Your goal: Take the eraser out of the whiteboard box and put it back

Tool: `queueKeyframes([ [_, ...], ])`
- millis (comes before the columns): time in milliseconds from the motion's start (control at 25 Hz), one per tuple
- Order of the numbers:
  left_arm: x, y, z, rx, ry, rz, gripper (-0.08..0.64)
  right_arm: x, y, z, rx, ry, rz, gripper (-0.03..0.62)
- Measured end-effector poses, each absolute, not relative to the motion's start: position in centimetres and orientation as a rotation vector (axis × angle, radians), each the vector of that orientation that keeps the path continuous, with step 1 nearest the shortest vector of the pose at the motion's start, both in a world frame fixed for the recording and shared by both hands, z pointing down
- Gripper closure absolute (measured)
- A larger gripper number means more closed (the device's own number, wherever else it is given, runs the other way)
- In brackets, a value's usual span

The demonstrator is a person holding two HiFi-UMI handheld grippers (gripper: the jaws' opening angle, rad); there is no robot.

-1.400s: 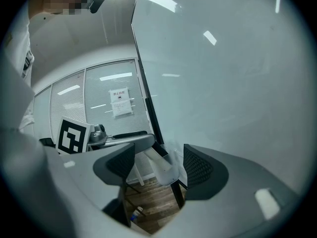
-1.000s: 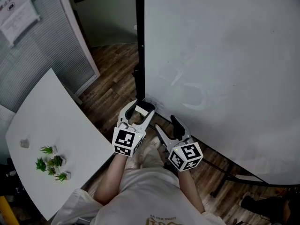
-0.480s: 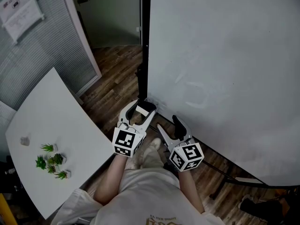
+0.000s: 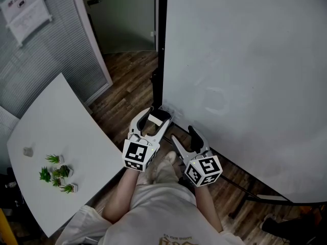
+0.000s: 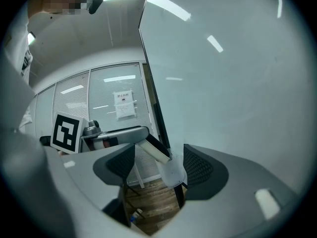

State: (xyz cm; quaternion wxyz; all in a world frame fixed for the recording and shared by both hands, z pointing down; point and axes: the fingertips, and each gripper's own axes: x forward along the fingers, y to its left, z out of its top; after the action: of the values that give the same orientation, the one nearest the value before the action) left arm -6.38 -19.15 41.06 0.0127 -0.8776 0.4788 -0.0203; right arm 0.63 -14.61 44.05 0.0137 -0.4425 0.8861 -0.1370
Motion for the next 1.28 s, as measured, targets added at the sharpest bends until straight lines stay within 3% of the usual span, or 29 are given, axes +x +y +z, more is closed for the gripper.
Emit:
queueKeyframes([
  [1280,-8.6,-15.5,38.3,-2.653,1.567,0.025,0.293,0.9,-12.2,43.0,-1.364,2.764,-0.370,0.288],
])
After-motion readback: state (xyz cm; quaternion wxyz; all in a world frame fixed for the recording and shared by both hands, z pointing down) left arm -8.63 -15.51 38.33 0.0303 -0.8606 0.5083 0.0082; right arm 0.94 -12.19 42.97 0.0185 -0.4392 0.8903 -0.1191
